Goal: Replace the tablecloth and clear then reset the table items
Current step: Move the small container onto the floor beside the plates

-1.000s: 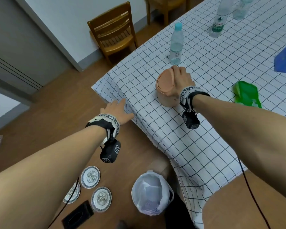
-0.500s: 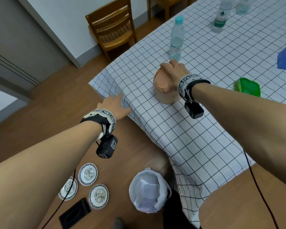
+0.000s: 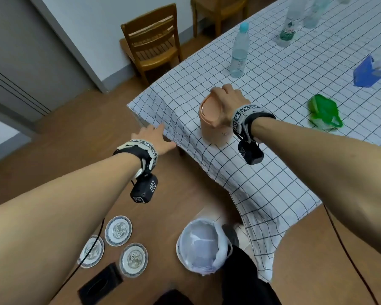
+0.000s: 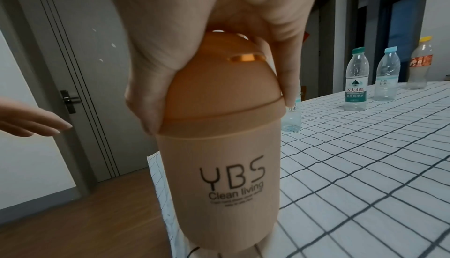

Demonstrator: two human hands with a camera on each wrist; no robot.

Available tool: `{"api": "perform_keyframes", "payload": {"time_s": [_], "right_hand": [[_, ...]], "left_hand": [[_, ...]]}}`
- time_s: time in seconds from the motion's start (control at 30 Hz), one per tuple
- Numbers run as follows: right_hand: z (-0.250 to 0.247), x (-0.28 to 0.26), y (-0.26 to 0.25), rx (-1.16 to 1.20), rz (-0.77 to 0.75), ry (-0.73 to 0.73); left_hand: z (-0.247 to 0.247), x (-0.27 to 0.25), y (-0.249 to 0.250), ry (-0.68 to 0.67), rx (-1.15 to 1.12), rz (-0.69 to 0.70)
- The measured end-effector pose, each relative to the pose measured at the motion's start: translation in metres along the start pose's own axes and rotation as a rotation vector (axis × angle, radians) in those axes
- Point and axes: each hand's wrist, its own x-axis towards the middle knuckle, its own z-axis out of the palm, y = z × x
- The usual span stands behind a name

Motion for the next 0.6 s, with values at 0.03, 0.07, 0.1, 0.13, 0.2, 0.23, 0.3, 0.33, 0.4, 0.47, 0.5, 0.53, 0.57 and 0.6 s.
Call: {"api": "perform_keyframes", "payload": {"time_s": [0.03, 0.07, 0.1, 0.13, 0.2, 0.23, 0.3, 0.33, 0.4, 0.47, 0.5, 0.53, 0.57, 0.6], "right_hand": [[0.004, -0.01, -0.009, -0.008, 0.001, 0.012], [0.008, -0.022, -0.019, -0.015, 0.005, 0.023], [0.012, -0.034, -0.03, -0.02, 0.015, 0.034], [0.017, -0.047, -0.04, -0.022, 0.027, 0.042], [0.031, -0.078, -0.063, -0.029, 0.05, 0.048], [0.041, -0.095, -0.075, -0.035, 0.061, 0.051], [0.061, -0.133, -0.101, -0.044, 0.074, 0.052], [0.072, -0.153, -0.114, -0.045, 0.072, 0.046], [0.094, -0.19, -0.14, -0.045, 0.075, 0.012], [0.112, -0.224, -0.167, -0.048, 0.072, -0.032], [0.121, -0.24, -0.179, -0.046, 0.08, -0.051], [0.128, -0.255, -0.191, -0.042, 0.095, -0.071], [0.137, -0.269, -0.203, -0.036, 0.104, -0.091], [0.144, -0.282, -0.214, -0.033, 0.105, -0.11]], "left_hand": [[0.004, -0.007, -0.011, 0.018, 0.014, 0.005], [0.009, -0.015, -0.023, 0.036, 0.028, 0.012], [0.015, -0.022, -0.036, 0.053, 0.04, 0.022], [0.022, -0.03, -0.048, 0.063, 0.047, 0.031], [0.038, -0.048, -0.074, 0.067, 0.052, 0.048], [0.047, -0.058, -0.087, 0.063, 0.051, 0.061], [0.068, -0.084, -0.11, 0.044, 0.053, 0.087], [0.08, -0.099, -0.121, 0.029, 0.051, 0.09], [0.103, -0.13, -0.142, -0.001, 0.036, 0.094], [0.124, -0.164, -0.162, -0.047, 0.01, 0.09], [0.133, -0.179, -0.172, -0.06, -0.003, 0.086], [0.142, -0.193, -0.182, -0.065, -0.016, 0.078], [0.149, -0.208, -0.192, -0.065, -0.034, 0.069], [0.157, -0.222, -0.202, -0.066, -0.054, 0.059]]}}
